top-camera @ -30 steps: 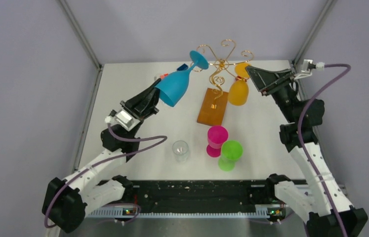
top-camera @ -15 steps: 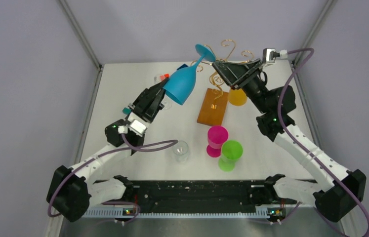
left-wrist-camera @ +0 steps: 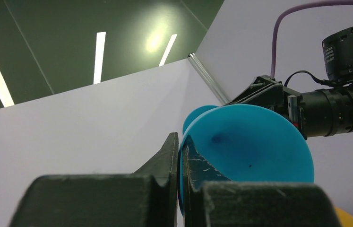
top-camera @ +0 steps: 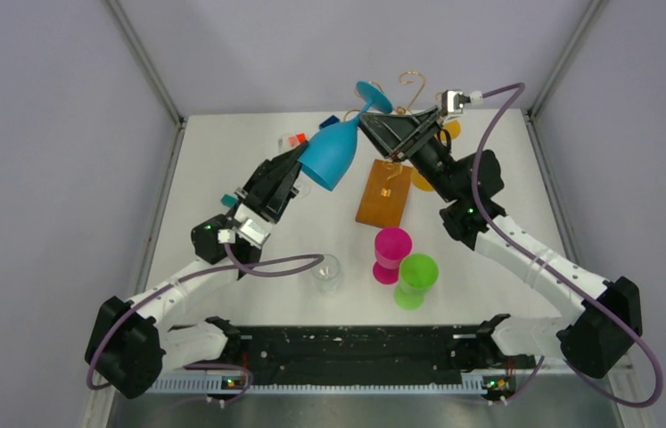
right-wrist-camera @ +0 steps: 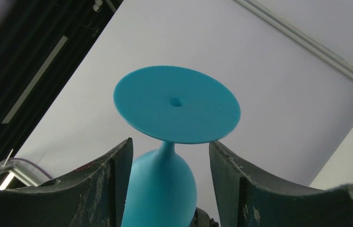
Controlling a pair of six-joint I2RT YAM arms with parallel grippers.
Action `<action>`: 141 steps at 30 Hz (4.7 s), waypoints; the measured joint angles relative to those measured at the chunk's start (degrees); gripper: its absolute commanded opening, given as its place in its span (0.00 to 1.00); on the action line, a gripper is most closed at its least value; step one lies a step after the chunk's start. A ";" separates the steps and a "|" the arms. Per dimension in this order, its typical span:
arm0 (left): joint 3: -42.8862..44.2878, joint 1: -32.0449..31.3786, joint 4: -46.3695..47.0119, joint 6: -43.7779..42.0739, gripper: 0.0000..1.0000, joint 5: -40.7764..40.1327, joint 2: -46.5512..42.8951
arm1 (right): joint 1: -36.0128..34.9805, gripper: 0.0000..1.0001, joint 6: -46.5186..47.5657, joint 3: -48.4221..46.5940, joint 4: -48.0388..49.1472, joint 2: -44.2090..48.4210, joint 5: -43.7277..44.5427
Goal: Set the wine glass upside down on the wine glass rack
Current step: Turn the wine glass upside down at the wine rack.
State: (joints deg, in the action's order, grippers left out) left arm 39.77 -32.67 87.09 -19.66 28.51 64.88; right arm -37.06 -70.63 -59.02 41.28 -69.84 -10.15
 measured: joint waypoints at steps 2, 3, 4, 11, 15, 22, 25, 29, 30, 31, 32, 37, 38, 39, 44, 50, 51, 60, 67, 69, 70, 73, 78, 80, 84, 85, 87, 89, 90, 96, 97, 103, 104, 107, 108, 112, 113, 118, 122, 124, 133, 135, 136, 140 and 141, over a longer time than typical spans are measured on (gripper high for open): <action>0.00 -0.07 0.02 0.00 0.00 0.31 0.09 | -0.44 0.55 -0.15 -0.46 0.57 -0.66 0.00; 0.00 -0.11 0.04 0.00 0.00 0.48 0.15 | -0.55 0.53 -0.17 -0.63 0.74 -0.85 0.02; 0.00 -0.13 0.02 0.00 0.00 0.63 0.17 | -0.66 0.51 -0.28 -0.76 0.96 -1.07 0.07; 0.00 -0.44 0.04 -0.07 0.00 0.72 0.20 | -1.57 0.41 -0.85 -1.01 2.32 -1.90 0.42; 0.00 -0.50 0.04 -0.07 0.00 1.22 0.20 | -2.01 0.33 -1.03 -1.11 2.86 -2.51 0.50; 0.00 -0.72 0.42 -1.03 0.00 1.60 0.26 | -2.32 0.00 -1.86 -1.55 3.76 -3.04 1.14; 0.00 -0.76 1.27 -1.66 0.00 1.73 0.26 | -2.60 0.00 -2.23 -2.27 3.72 -3.19 1.38; 0.00 -0.92 1.42 -2.19 0.00 1.68 0.15 | -2.80 0.00 -1.55 -3.34 2.99 -3.37 1.40; 0.00 -0.98 1.42 -2.38 0.00 1.70 0.11 | -2.84 0.00 -1.38 -3.48 2.91 -3.39 1.42; 0.00 -1.07 1.31 -2.58 0.00 1.75 0.00 | -2.91 0.01 -1.09 -3.78 2.71 -3.41 1.46; 0.00 -1.16 1.16 -2.80 0.00 1.88 -0.13 | -2.93 0.01 -0.92 -3.93 2.62 -3.43 1.44; 0.00 -1.86 -0.35 -4.46 0.00 1.70 -0.96 | -2.99 0.06 -0.09 -5.11 2.58 -4.11 1.14; 0.00 -2.03 -0.57 -4.87 0.00 1.57 -1.01 | -2.99 0.06 -0.04 -5.33 2.84 -4.37 1.11; 0.00 -2.19 -0.70 -5.25 0.00 1.38 -1.01 | -2.99 0.06 -0.07 -5.55 2.91 -4.59 1.11; 0.00 -3.43 -1.70 -7.72 0.00 -0.02 -1.03 | -2.97 0.08 -0.13 -5.95 3.98 -5.46 1.36; 0.00 -4.33 -2.47 -9.44 0.00 -0.68 -1.03 | -2.97 0.17 0.11 -5.97 4.61 -5.70 1.57; 0.00 -4.50 -2.71 -9.73 0.00 -0.79 -1.03 | -2.97 0.17 0.15 -5.97 4.63 -5.84 1.73; 0.00 -4.98 -3.91 -12.00 0.00 -1.38 -1.03 | -2.95 0.00 0.22 -6.71 4.81 -7.04 2.43; -0.11 -5.92 -5.66 -11.52 0.42 -0.46 -1.66 | -2.97 0.00 0.11 -6.95 4.76 -7.08 2.91; -0.59 -6.88 -7.45 -10.78 0.64 0.83 -1.79 | -3.15 0.00 2.03 -7.17 4.11 -7.04 2.78; -1.11 -7.30 -8.28 -10.32 0.76 1.36 -1.90 | -3.37 0.00 3.21 -7.17 3.48 -6.99 2.82; -3.48 -7.93 -11.41 -8.98 0.99 2.21 -3.10 | -3.82 0.00 7.63 -7.17 0.07 -6.32 3.06; -7.69 -7.96 -15.96 -6.58 0.99 1.51 -8.02 | -3.98 0.00 18.16 -6.84 -7.43 -0.28 5.99; -9.84 -8.00 -17.84 -5.79 0.99 0.33 -11.34 | -3.98 0.00 22.73 -5.97 -9.38 3.85 7.69; -12.24 -8.02 -22.73 -4.48 0.99 -2.49 -17.59 | -3.98 0.00 32.65 -4.81 -13.11 12.24 10.29; -12.37 -8.07 -24.68 -3.91 0.99 -3.52 -19.21 | -3.96 0.00 35.06 -4.55 -14.08 13.94 10.82; -12.37 -8.11 -27.23 -2.51 0.99 -5.64 -21.29 | -3.96 0.00 39.91 -3.08 -15.43 17.09 11.80; -12.37 -8.11 -30.08 -0.37 0.99 -8.61 -23.26 | -3.96 0.00 44.19 -0.61 -16.92 19.67 12.94; -12.37 -8.13 -31.43 0.94 0.99 -10.27 -24.04 | -3.96 0.00 46.31 0.85 -17.73 20.94 13.51; -12.37 -8.15 -39.50 8.28 0.97 -18.88 -26.38 | -3.96 0.00 56.81 10.69 -19.19 24.17 15.89; -12.37 -8.15 -40.33 8.98 0.96 -19.54 -26.43 | -3.96 0.00 57.96 12.28 -18.93 24.15 16.09; -12.37 -8.15 -43.56 12.70 0.93 -23.87 -26.23 | -3.96 0.00 64.87 18.43 -17.53 23.19 17.68; -12.37 -8.15 -43.98 13.31 0.93 -24.94 -26.23 | -3.98 0.00 65.79 18.91 -16.61 22.99 18.18; -12.33 -8.15 -45.55 14.73 0.93 -27.76 -26.01 | -3.96 0.00 68.30 19.98 -13.88 22.53 20.17; -12.33 -8.15 -45.99 15.13 0.93 -28.39 -25.94 | -3.96 0.00 69.20 20.13 -13.11 22.21 20.81; -12.33 -8.15 -47.32 15.78 0.93 -29.88 -25.59 | -3.96 0.00 71.17 20.15 -10.82 20.46 22.93; -12.33 -8.15 -47.54 15.93 0.93 -29.97 -25.53 | -3.91 0.00 71.60 20.15 -10.29 19.98 23.39; -12.33 -8.15 -48.00 16.44 0.93 -30.73 -25.35 | -3.39 0.00 72.43 21.22 -7.98 18.03 24.98; -12.33 -8.15 -48.15 16.52 0.93 -31.01 -25.33 | -2.99 0.00 72.59 21.94 -7.02 16.70 25.46; -12.33 -8.15 -48.13 16.52 0.93 -31.10 -25.33 | -2.67 0.00 72.57 22.32 -6.80 16.41 25.57; -12.33 -8.15 -48.13 16.57 0.94 -31.12 -24.24 | -0.31 0.00 71.89 23.06 -3.58 14.03 25.55; -12.33 -8.15 -48.17 16.57 0.94 -31.12 -24.20 | -0.07 0.00 71.80 23.06 -2.78 13.03 25.40; -12.33 -8.15 -48.13 16.57 0.94 -31.12 -24.20 | 0.04 0.00 71.69 23.06 -2.54 12.48 25.18; -12.33 -8.15 -48.15 16.55 0.94 -31.15 -24.22 | 0.13 0.00 70.90 23.06 -1.09 10.47 24.48; -12.33 -8.15 -48.15 16.55 0.94 -31.15 -24.22 | 0.13 0.00 70.64 23.04 -0.57 10.12 24.24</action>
State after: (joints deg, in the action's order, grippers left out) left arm 27.44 -40.82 38.94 -3.11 -2.63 40.66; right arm -36.93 0.01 -35.99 40.71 -59.72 14.09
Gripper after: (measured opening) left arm 0.939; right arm 0.055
